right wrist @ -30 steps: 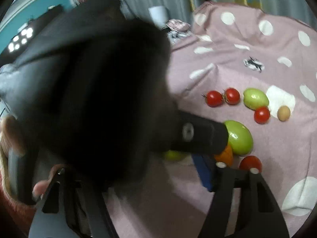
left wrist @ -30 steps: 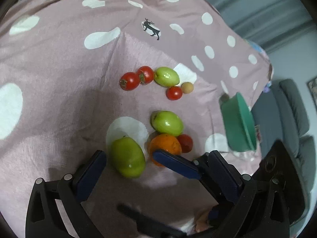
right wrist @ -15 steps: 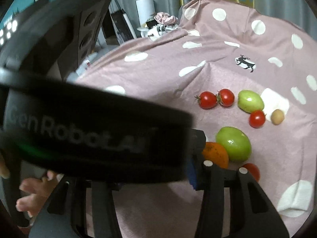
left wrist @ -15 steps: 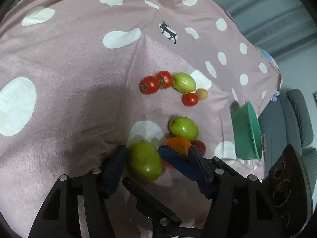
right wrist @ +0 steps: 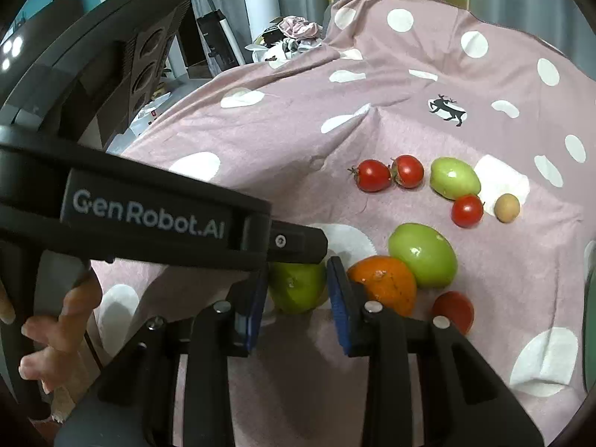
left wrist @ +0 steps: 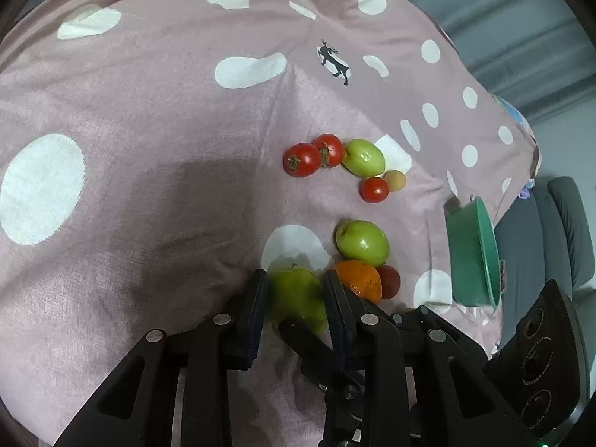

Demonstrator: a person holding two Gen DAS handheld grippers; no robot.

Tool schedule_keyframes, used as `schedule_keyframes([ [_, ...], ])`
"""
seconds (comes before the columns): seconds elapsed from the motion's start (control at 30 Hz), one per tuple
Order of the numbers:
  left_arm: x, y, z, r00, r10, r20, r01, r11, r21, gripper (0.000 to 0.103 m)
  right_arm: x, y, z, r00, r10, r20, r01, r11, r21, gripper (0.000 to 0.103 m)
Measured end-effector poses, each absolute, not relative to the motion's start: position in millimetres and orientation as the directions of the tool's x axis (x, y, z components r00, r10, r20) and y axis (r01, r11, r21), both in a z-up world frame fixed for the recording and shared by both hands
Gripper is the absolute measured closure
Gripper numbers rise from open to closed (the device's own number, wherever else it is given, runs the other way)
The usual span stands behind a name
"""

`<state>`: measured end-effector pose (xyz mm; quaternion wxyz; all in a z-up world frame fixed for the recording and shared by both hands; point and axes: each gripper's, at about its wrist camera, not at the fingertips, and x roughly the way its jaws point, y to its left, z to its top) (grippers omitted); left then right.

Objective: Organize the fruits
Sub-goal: 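Grasp the next green plum with the left gripper, then carry the green plum into the teal bowl and release it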

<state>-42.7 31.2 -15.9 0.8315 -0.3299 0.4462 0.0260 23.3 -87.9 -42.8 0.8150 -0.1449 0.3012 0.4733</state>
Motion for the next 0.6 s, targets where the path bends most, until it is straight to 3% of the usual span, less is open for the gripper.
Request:
schedule_keyframes([
  [0.2,-45.0,25.8,-3.3,0.628,-0.266,-0.731,-0.31,0.776,-0.549,0.075,16.4,-105.1,-37.1,0.386,0.703,-0.597,-0.856,0.515,0.053,0.07],
  [0.6,-9.9,-49.3,66.7,0.692,-0.321,-0.647,-0.127,0.828,-0.546,0.077,16.8,-202.1,15.4,0.539,0.742,-0.399,-0.788,0.611,0.072,0.071],
])
